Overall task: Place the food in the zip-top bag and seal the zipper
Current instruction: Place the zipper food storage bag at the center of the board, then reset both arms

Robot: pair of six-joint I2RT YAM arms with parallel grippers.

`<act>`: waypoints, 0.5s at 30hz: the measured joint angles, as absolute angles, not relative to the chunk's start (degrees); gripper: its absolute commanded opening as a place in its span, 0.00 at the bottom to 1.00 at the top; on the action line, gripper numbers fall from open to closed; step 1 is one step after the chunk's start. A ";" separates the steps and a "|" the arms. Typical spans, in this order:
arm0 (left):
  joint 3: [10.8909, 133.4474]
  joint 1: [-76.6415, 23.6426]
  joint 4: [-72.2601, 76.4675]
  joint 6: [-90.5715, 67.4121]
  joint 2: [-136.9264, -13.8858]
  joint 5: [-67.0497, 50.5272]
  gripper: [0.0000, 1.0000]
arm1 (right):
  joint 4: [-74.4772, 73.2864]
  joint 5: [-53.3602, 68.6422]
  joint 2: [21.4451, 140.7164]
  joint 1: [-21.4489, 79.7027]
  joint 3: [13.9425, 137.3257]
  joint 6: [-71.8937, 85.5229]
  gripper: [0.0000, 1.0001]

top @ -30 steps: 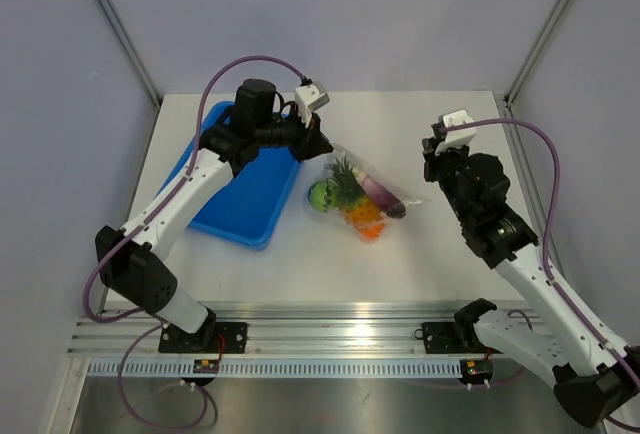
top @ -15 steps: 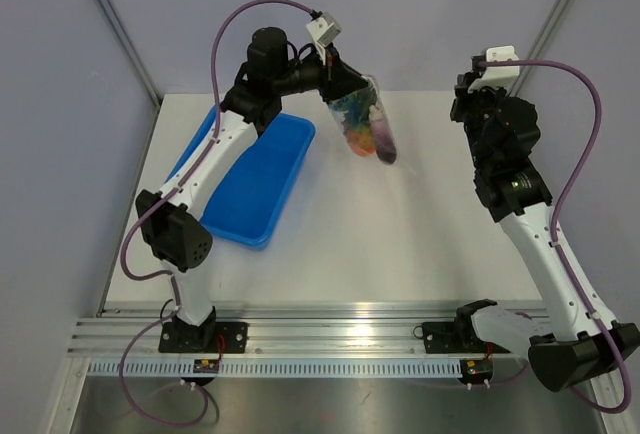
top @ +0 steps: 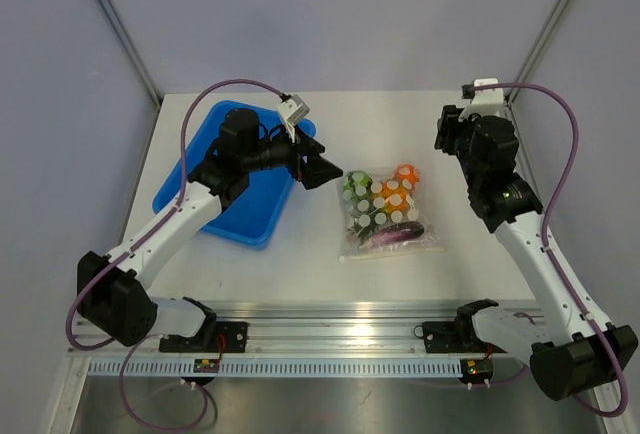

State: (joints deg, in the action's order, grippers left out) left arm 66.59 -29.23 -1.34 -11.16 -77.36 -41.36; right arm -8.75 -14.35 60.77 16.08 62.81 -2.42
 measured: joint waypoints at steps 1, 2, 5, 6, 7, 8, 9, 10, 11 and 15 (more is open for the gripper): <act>66.61 -29.23 -3.49 -10.44 -76.27 -39.22 0.99 | -10.85 -14.37 60.80 16.05 63.35 -1.30 0.76; 66.70 -29.23 -5.82 -9.87 -75.02 -36.56 0.99 | -13.08 -14.31 60.86 16.05 64.07 -0.05 0.96; 67.20 -29.23 -13.17 -8.64 -70.39 -27.35 0.99 | -21.21 -14.26 62.02 16.03 68.42 3.81 0.99; 67.24 -29.23 -15.31 -8.45 -68.66 -24.36 0.99 | -24.05 -14.41 62.78 16.03 70.35 5.34 1.00; 67.22 -29.23 -17.21 -8.34 -66.96 -21.37 0.99 | -26.39 -14.52 63.51 16.01 72.03 7.11 0.99; 66.92 -29.23 -18.65 -8.27 -65.10 -18.48 0.99 | -28.51 -14.57 64.18 16.01 73.32 8.84 0.99; 66.57 -29.23 -19.84 -8.23 -63.66 -16.43 0.99 | -30.52 -14.55 64.75 16.01 74.19 10.41 1.00; 65.89 -29.23 -21.06 -8.23 -61.76 -14.06 0.99 | -32.42 -14.50 65.17 16.01 74.56 11.88 0.99; 64.97 -29.19 -22.00 -8.27 -59.75 -11.81 0.99 | -34.20 -14.46 65.41 16.01 74.50 13.32 1.00; 61.65 -29.19 -27.00 -8.91 -53.12 -4.05 0.99 | -38.65 -14.74 64.97 16.01 71.29 18.20 0.99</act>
State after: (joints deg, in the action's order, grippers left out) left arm 61.65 -29.19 -27.00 -8.91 -53.12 -4.05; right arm -38.65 -14.74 64.97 16.01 71.29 18.20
